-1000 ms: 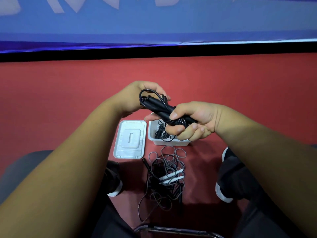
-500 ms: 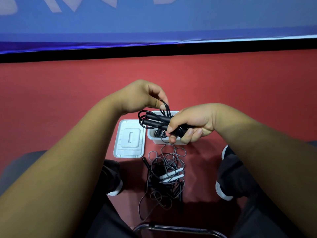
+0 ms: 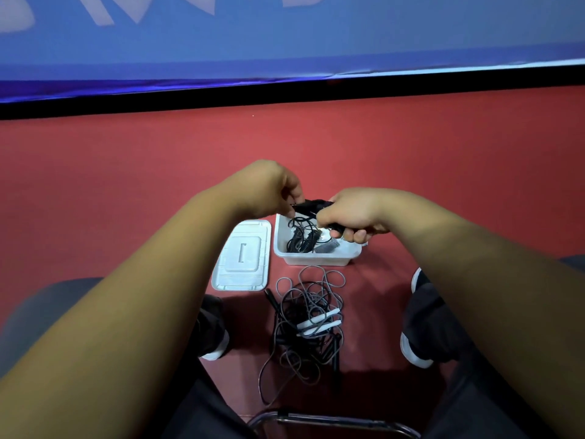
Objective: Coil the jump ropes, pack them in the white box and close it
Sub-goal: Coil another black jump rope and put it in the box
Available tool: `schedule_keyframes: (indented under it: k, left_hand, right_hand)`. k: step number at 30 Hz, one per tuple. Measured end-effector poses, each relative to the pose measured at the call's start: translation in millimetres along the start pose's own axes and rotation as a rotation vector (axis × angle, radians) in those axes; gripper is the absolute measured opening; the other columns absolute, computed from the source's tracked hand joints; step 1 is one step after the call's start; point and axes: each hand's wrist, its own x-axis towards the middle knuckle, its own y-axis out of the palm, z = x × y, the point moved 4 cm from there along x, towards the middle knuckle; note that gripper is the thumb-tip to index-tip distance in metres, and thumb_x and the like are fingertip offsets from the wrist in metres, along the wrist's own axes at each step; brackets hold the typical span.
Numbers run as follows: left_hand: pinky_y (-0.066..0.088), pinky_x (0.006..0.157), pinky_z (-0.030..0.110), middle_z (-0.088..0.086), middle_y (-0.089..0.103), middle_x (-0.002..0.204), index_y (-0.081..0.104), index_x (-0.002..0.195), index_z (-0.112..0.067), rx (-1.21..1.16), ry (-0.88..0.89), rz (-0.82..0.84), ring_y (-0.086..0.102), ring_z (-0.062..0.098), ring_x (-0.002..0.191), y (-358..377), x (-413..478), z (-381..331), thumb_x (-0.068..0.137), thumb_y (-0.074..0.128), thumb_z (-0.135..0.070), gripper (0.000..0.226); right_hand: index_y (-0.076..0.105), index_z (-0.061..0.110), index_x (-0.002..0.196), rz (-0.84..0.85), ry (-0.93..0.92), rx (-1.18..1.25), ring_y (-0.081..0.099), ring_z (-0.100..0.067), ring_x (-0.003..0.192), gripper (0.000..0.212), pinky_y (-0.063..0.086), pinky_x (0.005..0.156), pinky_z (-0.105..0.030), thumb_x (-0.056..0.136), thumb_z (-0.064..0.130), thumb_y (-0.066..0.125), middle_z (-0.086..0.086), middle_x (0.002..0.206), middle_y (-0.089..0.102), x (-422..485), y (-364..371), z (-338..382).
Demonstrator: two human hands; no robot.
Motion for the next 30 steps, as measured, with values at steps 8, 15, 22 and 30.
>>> schedule_keyframes:
  k: [8, 15, 22, 30]
  left_hand:
    - [0.047, 0.063, 0.028, 0.004, 0.073, 0.077, 0.07, 0.085, -0.016, -0.078, -0.233, 0.106, 0.061, 0.021, 0.065, 22.1, 8.5, 8.0, 0.072, 0.095, -0.019, 0.029]
    - [0.064, 0.062, 0.036, 0.007, 0.062, 0.078, 0.064, 0.088, -0.012, -0.274, -0.351, -0.011, 0.062, 0.025, 0.067, 24.5, 8.8, 14.0, 0.084, 0.085, -0.013, 0.021]
    - [0.065, 0.077, 0.049, 0.015, 0.07, 0.077, 0.071, 0.091, 0.003, -0.554, -0.268, -0.29, 0.075, 0.025, 0.061, 1.1, 9.6, 15.2, 0.089, 0.083, -0.029, 0.034]
    - [0.06, 0.081, 0.023, 0.008, 0.071, 0.09, 0.073, 0.1, -0.006, -0.558, -0.058, -0.04, 0.067, 0.012, 0.079, -13.7, -1.9, 9.5, 0.09, 0.076, 0.002, 0.014]
  right_hand:
    - [0.063, -0.004, 0.111, -0.258, -0.121, -0.175, 0.054, -0.03, 0.058, 0.033, 0.048, 0.052, -0.036, 0.09, 0.022, 0.061, -0.016, 0.079, 0.064, 2.0, -3.7, 10.4]
    - [0.058, 0.006, 0.106, -0.303, -0.204, 0.013, 0.046, -0.026, 0.053, 0.017, 0.041, 0.042, -0.027, 0.093, 0.017, 0.059, -0.011, 0.08, 0.061, -2.3, -4.2, 17.2]
    - [0.067, 0.01, 0.123, -0.135, -0.342, 0.553, 0.036, -0.01, 0.055, 0.041, 0.026, 0.041, -0.023, 0.095, 0.037, 0.078, -0.003, 0.083, 0.053, -7.4, -12.3, 25.6]
    - [0.057, 0.012, 0.111, -0.162, -0.328, 0.732, 0.032, -0.01, 0.054, 0.065, 0.021, 0.041, -0.017, 0.094, 0.075, 0.057, -0.006, 0.079, 0.058, -16.2, -16.3, 33.0]
